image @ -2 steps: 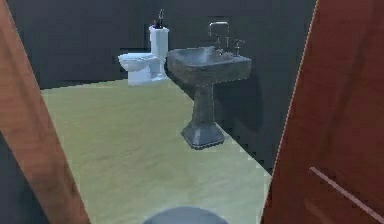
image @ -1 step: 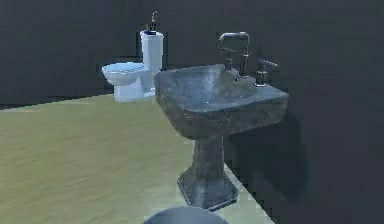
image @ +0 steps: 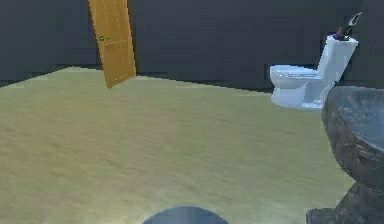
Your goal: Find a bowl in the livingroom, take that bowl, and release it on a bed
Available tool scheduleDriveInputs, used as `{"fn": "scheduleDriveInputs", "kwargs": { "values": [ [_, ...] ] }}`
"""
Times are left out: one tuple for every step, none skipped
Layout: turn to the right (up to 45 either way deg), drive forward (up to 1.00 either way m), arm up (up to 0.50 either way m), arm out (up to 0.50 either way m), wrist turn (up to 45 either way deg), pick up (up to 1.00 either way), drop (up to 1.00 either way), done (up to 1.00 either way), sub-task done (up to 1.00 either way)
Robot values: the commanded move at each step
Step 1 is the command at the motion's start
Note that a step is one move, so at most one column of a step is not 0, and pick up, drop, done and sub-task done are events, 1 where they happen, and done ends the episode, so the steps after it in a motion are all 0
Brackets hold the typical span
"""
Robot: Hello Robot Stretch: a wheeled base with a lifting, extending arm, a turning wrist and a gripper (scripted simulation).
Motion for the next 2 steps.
{"fn": "scheduleDriveInputs", "kwargs": {
  "values": [
    [-21.0,0.00,0.00,0.00,0.0,0.00,0.00,0.00,0.00],
    [0.0,0.40,0.00,0.00,0.0,0.00,0.00,0.00,0.00]
  ]
}}
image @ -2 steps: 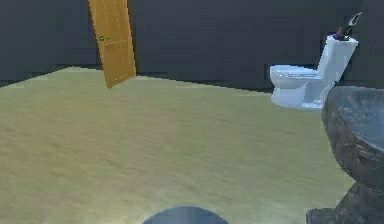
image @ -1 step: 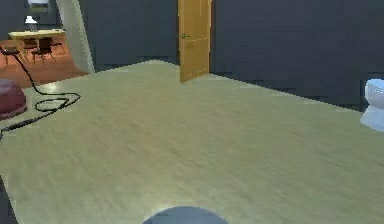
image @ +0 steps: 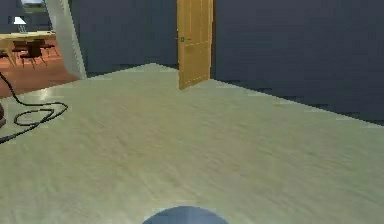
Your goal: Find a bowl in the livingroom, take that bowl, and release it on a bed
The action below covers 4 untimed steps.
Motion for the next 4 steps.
{"fn": "scheduleDriveInputs", "kwargs": {
  "values": [
    [-27.0,0.00,0.00,0.00,0.0,0.00,0.00,0.00,0.00],
    [0.0,1.00,0.00,0.00,0.0,0.00,0.00,0.00,0.00],
    [0.0,1.00,0.00,0.00,0.0,0.00,0.00,0.00,0.00],
    [0.0,1.00,0.00,0.00,0.0,0.00,0.00,0.00,0.00]
  ]
}}
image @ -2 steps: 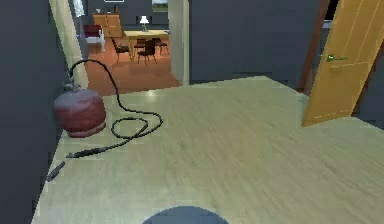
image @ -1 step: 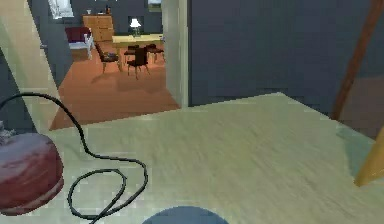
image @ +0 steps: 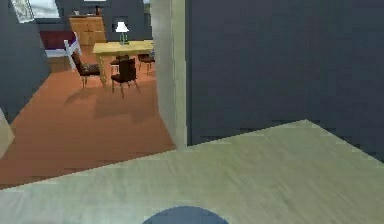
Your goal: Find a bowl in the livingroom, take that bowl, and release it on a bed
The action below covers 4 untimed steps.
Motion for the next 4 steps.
{"fn": "scheduleDriveInputs", "kwargs": {
  "values": [
    [0.0,0.25,0.00,0.00,0.0,0.00,0.00,0.00,0.00],
    [-27.0,0.00,0.00,0.00,0.0,0.00,0.00,0.00,0.00],
    [0.0,0.55,0.00,0.00,0.0,0.00,0.00,0.00,0.00],
    [-9.0,0.00,0.00,0.00,0.0,0.00,0.00,0.00,0.00]
  ]
}}
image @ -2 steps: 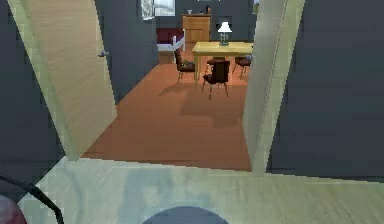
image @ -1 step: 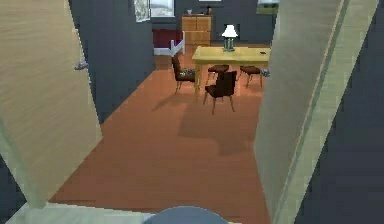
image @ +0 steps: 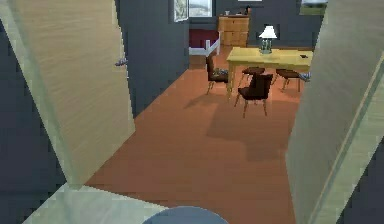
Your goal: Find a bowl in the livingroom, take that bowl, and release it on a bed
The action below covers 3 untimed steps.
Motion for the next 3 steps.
{"fn": "scheduleDriveInputs", "kwargs": {
  "values": [
    [0.0,1.00,0.00,0.00,0.0,0.00,0.00,0.00,0.00],
    [0.0,1.00,0.00,0.00,0.0,0.00,0.00,0.00,0.00],
    [-3.0,0.00,0.00,0.00,0.0,0.00,0.00,0.00,0.00]
  ]
}}
